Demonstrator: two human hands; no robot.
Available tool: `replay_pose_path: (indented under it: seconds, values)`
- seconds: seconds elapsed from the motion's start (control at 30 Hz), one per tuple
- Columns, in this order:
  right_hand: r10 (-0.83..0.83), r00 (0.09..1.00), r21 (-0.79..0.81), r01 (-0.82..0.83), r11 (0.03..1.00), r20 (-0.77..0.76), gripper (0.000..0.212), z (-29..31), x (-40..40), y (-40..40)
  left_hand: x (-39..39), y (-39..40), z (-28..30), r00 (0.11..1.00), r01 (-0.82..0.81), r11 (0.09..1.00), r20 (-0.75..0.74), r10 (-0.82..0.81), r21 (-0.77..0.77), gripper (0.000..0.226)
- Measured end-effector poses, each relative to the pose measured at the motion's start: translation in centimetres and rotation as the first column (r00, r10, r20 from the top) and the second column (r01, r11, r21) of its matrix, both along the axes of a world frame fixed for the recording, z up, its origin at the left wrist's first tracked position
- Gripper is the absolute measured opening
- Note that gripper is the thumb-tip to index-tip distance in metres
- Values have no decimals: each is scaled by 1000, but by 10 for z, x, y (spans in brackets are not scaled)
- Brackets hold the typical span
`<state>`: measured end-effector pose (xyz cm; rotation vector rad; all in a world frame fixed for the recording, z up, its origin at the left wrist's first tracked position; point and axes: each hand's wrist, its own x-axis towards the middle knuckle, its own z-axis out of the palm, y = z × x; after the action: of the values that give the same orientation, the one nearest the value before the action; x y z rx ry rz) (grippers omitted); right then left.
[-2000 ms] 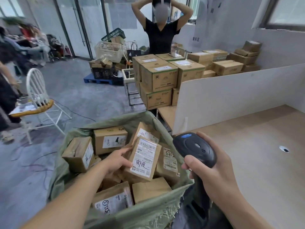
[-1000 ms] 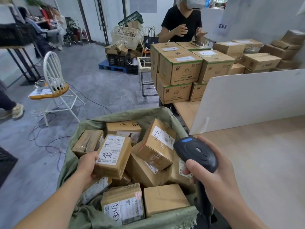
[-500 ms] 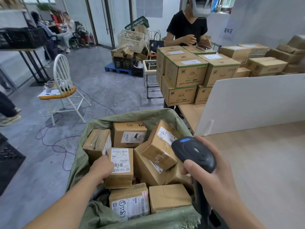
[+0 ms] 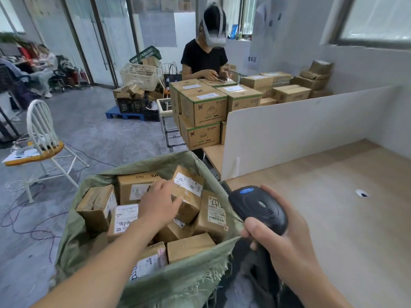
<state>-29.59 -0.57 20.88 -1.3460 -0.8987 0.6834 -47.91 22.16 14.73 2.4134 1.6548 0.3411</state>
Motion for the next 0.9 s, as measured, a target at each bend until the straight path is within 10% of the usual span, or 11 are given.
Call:
replay_pose_path:
  seconds: [0.43, 0.9]
  values:
    - [-393, 920, 63, 393, 917, -14, 69, 18, 75, -293, 203, -250, 35, 845, 533, 821, -78, -529, 204, 73]
    - [-813, 581, 71, 813, 578, -29, 71, 37, 127, -572, 386, -551, 63, 456, 870, 429, -65, -888, 243, 70]
